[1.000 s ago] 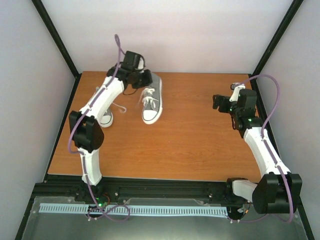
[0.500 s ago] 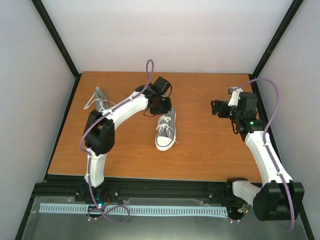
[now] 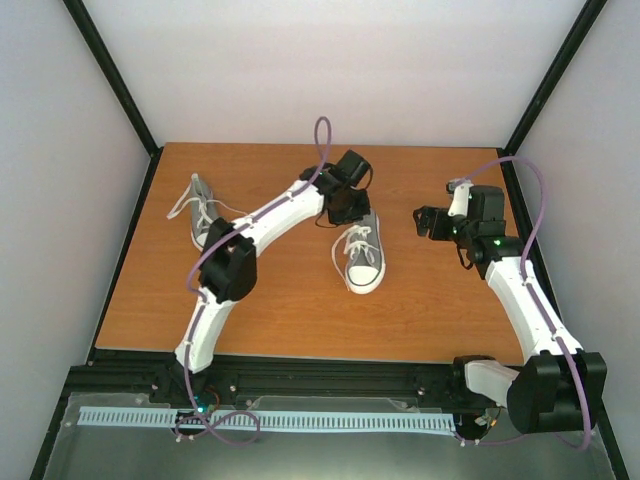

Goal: Tie the shoes
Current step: Place the shoe at the center of the board.

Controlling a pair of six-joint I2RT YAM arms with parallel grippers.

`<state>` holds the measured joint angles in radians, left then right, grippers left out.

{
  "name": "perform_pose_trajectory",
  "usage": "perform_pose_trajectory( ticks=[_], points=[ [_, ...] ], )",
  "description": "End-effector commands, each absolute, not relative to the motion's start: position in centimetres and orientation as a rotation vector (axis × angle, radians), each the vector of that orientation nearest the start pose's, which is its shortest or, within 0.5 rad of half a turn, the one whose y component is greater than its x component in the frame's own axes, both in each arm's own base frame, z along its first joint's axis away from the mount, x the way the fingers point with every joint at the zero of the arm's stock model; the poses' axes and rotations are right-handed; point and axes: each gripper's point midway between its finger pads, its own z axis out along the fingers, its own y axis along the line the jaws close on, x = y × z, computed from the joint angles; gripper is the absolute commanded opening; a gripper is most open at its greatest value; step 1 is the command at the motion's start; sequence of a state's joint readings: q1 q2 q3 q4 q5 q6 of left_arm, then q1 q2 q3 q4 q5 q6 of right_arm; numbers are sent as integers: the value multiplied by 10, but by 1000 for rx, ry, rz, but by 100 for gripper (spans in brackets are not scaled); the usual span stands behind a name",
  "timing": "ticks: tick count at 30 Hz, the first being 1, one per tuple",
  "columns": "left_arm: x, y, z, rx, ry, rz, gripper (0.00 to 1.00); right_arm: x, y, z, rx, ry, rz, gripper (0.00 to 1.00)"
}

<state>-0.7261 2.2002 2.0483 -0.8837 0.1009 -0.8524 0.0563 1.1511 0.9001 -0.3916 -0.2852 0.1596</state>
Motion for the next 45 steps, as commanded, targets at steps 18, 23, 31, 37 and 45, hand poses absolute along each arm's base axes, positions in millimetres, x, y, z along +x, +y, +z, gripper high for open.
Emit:
perform_pose_trajectory(
  ticks=[18,23,31,37,45],
  points=[
    [414,-388,159,469,2582,-579,100,327,91,161,-22,2424,478,77],
    [418,-332,178,765,2411,-397,98,290,145,126,-253,2598,631,64],
    [267,-335,123,1743,2239,-838,59,258,166,104,-356,2724,854,55],
    [249,-366,85,1985,2079,-690,65,260,171,79,-354,2771,920,62],
    [252,-359,42,2168,1918,-524,82,270,166,69,-352,2755,845,47]
  ],
)
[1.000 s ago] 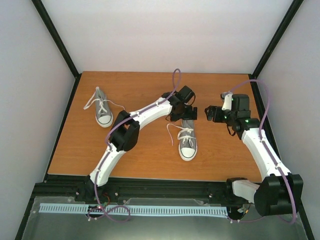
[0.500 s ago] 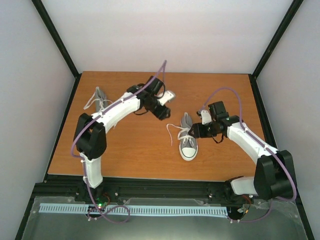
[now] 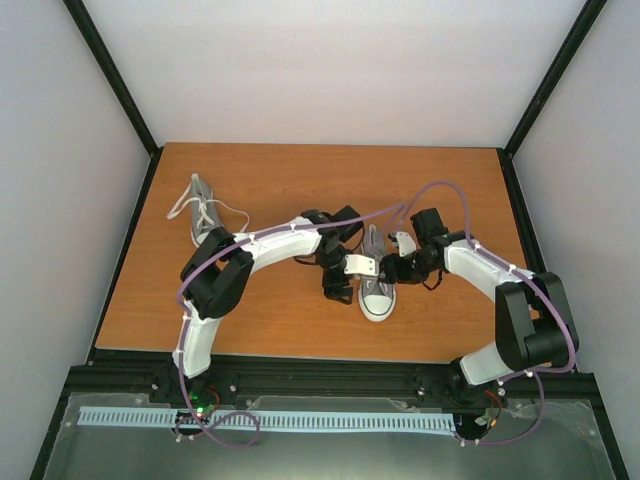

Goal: Tie the shoes
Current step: Place the shoe at the center of the board, then cross the shoelace with the shoelace.

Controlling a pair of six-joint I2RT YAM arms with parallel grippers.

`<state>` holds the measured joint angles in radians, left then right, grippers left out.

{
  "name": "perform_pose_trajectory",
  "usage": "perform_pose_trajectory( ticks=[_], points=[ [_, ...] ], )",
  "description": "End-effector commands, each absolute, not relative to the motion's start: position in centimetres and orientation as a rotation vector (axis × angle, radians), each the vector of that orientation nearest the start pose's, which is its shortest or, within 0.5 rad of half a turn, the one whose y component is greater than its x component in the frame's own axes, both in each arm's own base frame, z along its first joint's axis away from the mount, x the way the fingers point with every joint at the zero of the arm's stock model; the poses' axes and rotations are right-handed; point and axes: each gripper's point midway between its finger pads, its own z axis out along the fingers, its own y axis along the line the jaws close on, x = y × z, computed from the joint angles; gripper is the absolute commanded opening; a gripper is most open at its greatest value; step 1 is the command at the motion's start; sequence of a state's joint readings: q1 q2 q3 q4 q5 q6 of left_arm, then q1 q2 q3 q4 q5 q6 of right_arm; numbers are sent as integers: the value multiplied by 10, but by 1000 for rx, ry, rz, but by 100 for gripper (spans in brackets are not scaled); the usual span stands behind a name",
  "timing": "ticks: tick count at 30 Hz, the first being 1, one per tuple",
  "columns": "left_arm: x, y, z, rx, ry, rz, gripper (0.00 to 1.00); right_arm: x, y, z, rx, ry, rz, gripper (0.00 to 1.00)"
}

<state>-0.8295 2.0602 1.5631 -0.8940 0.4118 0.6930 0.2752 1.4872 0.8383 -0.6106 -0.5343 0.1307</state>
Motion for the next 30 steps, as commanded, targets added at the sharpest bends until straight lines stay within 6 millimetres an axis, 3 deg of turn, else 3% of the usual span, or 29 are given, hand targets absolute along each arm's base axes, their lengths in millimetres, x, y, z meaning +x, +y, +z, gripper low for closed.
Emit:
perform_pose_trajectory(
  ticks=[1,5,11,14,18,21,22,30],
  points=[
    [255,-357,36,2180,1911,-490,82,270,166,69,-352,2759,847,42],
    [267,-347,14,2198,1897,-342,83,267,165,68,-340,2771,839,26],
    [280,-350,2,2157,1838,-267,83,270,157,73,-312,2779,766,6],
    [283,-351,-3,2137,1829,-257,79,272,152,81,-298,2766,739,3],
    [287,-347,-7,2119,1841,-207,49,274,146,95,-278,2733,711,3],
    [296,-345,-6,2084,1866,-152,10,276,141,104,-260,2709,680,3],
    [302,-343,-4,2056,1884,-117,2,277,140,108,-256,2700,672,3],
    [328,-315,21,1850,2072,-133,1,303,83,160,3,2516,512,3]
  ],
)
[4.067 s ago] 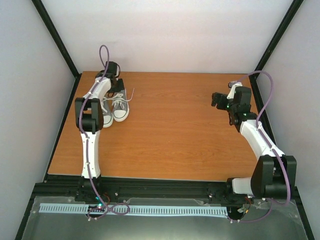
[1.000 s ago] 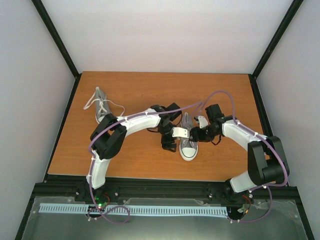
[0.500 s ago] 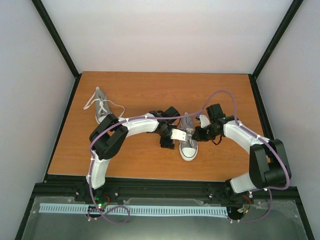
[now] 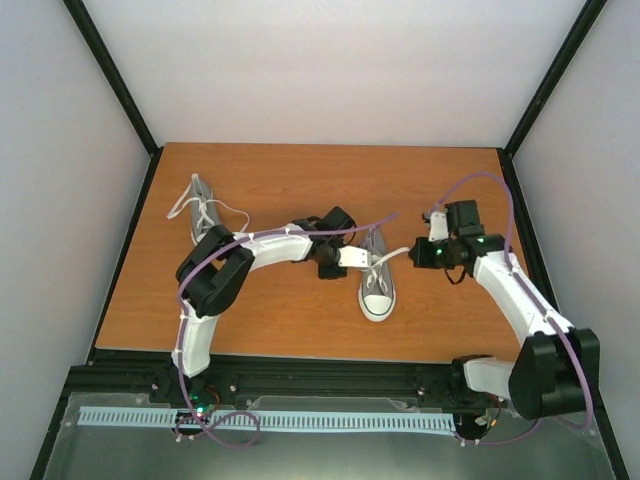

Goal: Tie the shoes
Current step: Cross the shoelace with the shoelace.

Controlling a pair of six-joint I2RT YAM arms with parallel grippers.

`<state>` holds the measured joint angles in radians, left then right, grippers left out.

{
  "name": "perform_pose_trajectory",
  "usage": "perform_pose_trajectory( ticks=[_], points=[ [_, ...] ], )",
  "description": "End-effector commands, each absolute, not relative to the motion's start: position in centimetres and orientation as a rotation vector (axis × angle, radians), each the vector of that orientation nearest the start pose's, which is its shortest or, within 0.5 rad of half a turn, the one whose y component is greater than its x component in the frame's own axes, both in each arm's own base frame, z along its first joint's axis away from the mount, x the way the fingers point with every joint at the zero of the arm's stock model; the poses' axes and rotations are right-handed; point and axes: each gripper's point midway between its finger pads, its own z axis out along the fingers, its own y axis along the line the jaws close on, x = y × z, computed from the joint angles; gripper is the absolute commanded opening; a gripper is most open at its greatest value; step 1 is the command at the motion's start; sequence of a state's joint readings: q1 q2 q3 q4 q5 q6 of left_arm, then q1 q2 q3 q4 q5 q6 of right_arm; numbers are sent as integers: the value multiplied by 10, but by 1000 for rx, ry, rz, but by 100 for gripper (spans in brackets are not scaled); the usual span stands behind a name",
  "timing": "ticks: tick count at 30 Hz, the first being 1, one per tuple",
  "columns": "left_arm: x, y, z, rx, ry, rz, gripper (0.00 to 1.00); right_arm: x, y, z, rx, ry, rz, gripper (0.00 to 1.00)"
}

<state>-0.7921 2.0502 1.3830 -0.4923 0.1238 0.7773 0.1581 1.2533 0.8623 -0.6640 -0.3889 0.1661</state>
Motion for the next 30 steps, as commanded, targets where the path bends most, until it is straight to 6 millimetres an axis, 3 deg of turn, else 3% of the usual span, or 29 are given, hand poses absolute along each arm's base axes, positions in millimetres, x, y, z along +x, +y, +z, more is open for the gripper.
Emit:
perform_pose_trajectory(
  ticks=[1,10,14,17,20,22,25,26,28,29,30],
  points=[
    [331,-310,25,-2296,-2639,184,1,305,74,167,39,2491,483,3],
    [354,-250,51,-2052,-2833,111,1,307,-5,226,340,2246,263,3],
    [357,-236,78,-1929,-2917,193,1,307,-18,249,373,2166,235,3],
    [347,-238,109,-1823,-2938,387,1,313,-3,252,293,2179,326,3],
    [321,-261,148,-1782,-2851,734,1,322,34,250,159,2188,546,3],
    [305,-277,171,-1786,-2771,944,1,329,54,243,90,2219,594,3],
    [307,-285,181,-1817,-2773,973,1,333,69,236,34,2262,575,3],
    [319,-283,173,-1810,-2832,896,5,334,70,235,32,2265,581,3],
    [351,-270,144,-1755,-2977,622,44,334,71,233,30,2266,588,3],
    [364,-262,128,-1719,-3020,486,59,334,72,232,30,2267,589,3],
    [376,-255,112,-1675,-3041,365,65,333,72,232,27,2268,589,3]
  ],
)
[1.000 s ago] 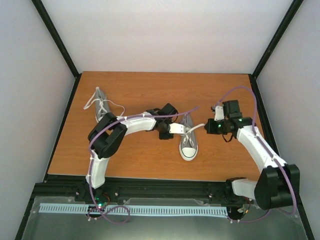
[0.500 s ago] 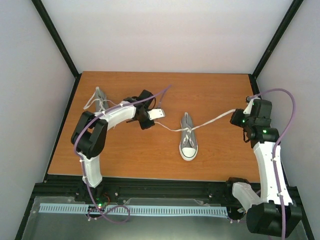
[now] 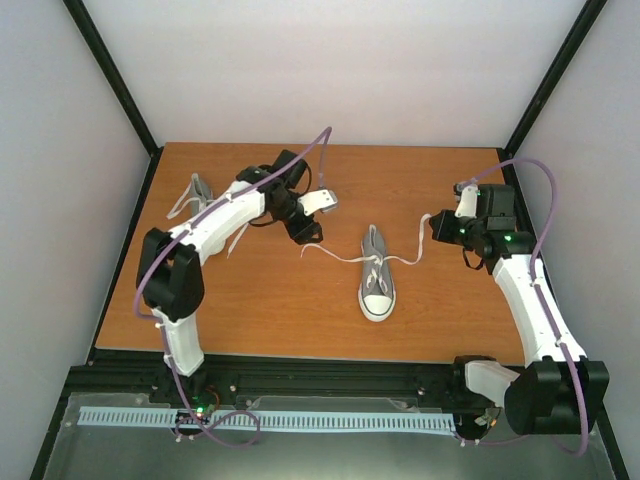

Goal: Tie the shoes
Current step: Cross the shoelace with the shoelace.

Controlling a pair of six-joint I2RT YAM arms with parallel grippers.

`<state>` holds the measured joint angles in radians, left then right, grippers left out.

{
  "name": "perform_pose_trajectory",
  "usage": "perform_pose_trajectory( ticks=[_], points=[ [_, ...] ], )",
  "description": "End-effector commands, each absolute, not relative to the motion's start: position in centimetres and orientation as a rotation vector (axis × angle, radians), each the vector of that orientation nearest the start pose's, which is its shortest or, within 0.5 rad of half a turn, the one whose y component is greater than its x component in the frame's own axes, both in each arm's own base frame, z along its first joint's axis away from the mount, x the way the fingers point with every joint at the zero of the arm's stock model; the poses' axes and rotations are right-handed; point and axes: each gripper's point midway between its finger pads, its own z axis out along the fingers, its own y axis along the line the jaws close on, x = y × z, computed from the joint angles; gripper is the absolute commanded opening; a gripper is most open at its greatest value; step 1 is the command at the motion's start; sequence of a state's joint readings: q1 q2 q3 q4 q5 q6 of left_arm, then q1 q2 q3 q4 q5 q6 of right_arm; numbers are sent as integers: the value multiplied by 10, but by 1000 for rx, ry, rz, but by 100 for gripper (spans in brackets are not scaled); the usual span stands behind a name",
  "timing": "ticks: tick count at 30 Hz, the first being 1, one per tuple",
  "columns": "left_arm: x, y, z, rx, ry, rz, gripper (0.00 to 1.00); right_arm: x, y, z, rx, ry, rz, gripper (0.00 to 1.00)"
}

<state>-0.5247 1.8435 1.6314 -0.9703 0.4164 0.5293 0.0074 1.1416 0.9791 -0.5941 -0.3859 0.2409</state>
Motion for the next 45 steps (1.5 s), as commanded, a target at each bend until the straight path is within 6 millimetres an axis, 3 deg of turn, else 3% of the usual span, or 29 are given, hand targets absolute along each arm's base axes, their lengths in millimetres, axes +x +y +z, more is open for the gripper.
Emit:
perform_pose_trajectory(
  ticks=[1,5,10,11,13,14,15,16,19,21,26,30,33,39,41,44,45],
  points=[
    [384,-250,99,1323,2471,-228,70,333,72,232,24,2268,589,3],
    [402,-242,65,1283,2553,-99,86,330,71,226,20,2286,581,3],
    [406,-226,26,1322,2591,42,83,328,71,221,23,2301,578,3],
    [403,-223,19,1340,2601,56,79,328,71,220,23,2303,576,3],
    [395,-219,12,1376,2614,56,55,328,70,219,27,2307,573,3],
    [390,-219,11,1398,2613,37,24,328,70,219,26,2309,574,3],
    [385,-221,15,1418,2603,4,4,328,71,219,22,2308,577,3],
    [379,-223,21,1434,2590,-40,1,327,72,219,18,2309,581,3],
    [360,-241,61,1476,2494,-234,1,326,78,217,-4,2313,630,3],
    [347,-255,103,1502,2388,-337,1,325,89,215,-38,2319,694,3],
    [277,-299,164,1763,2182,-622,1,320,142,204,-222,2358,799,3],
    [243,-316,176,1887,2136,-753,1,325,180,201,-269,2346,970,3],
    [237,-322,184,1902,2101,-794,1,324,210,198,-313,2326,1106,3],
    [232,-332,192,1890,2080,-855,1,322,251,171,-411,2418,1151,7],
    [235,-336,195,1869,2078,-862,1,320,253,168,-417,2432,1168,20],
    [243,-342,197,1835,2075,-849,1,314,252,173,-462,2419,1163,48],
    [248,-344,196,1821,2080,-834,1,313,249,176,-473,2418,1141,51]
  ],
)
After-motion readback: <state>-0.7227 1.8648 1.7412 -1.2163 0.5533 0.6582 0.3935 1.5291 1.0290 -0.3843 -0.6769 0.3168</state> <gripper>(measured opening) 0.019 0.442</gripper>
